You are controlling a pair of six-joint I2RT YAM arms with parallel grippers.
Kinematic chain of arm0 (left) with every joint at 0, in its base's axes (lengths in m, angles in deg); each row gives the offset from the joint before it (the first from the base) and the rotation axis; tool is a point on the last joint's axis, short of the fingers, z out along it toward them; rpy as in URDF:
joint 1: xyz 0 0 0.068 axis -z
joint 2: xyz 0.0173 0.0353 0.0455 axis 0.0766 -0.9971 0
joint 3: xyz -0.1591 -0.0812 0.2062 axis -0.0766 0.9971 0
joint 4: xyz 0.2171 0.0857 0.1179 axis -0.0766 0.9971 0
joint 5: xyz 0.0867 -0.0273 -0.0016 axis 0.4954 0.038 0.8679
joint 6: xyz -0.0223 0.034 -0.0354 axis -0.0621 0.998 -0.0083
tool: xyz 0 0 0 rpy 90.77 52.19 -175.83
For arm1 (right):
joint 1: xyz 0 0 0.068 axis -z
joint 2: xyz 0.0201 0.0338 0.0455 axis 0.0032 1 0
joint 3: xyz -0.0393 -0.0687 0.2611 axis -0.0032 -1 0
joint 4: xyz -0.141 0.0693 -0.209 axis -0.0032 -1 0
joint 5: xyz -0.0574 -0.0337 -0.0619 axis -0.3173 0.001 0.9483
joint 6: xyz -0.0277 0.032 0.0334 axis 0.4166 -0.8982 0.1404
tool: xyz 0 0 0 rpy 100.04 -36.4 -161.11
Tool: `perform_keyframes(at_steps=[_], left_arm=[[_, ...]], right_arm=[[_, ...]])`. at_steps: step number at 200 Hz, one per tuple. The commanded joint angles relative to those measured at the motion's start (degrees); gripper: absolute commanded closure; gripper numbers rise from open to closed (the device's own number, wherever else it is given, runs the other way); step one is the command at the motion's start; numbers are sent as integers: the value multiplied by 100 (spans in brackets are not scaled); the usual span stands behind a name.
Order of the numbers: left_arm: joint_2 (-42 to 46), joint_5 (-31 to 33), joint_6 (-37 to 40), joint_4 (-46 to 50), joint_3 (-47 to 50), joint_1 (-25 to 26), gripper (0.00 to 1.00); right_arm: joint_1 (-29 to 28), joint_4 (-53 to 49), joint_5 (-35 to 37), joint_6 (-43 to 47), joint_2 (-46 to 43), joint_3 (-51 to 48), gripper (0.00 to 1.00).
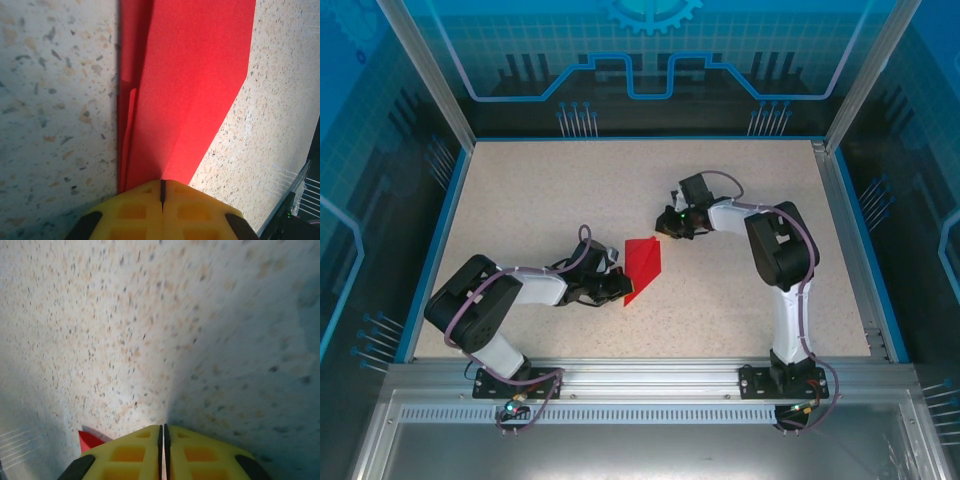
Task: Fold a paper plane with a square sheet of paper (pick it up from the middle)
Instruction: Fourth fold the wing at the center of the table.
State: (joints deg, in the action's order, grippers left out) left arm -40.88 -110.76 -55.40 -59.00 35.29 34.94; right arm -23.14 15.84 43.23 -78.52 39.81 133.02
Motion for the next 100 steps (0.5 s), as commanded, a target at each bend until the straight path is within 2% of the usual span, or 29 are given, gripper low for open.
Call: perform_keyframes(at_steps=[1,32,55,100], left_arm=[[-320,383,281,1503,392,-29,100],[-278,388,290,1502,383,-23,100],[-268,379,277,1482,352,-23,100],[-293,318,347,1528,255,-27,100]], right_arm=[[76,-406,200,247,-243,248,87],[-42,-212,39,221,-827,-151,86],[-384,95,-188,107,-1125,-608,87],[-985,617,-435,-319,-978,-1146,89]])
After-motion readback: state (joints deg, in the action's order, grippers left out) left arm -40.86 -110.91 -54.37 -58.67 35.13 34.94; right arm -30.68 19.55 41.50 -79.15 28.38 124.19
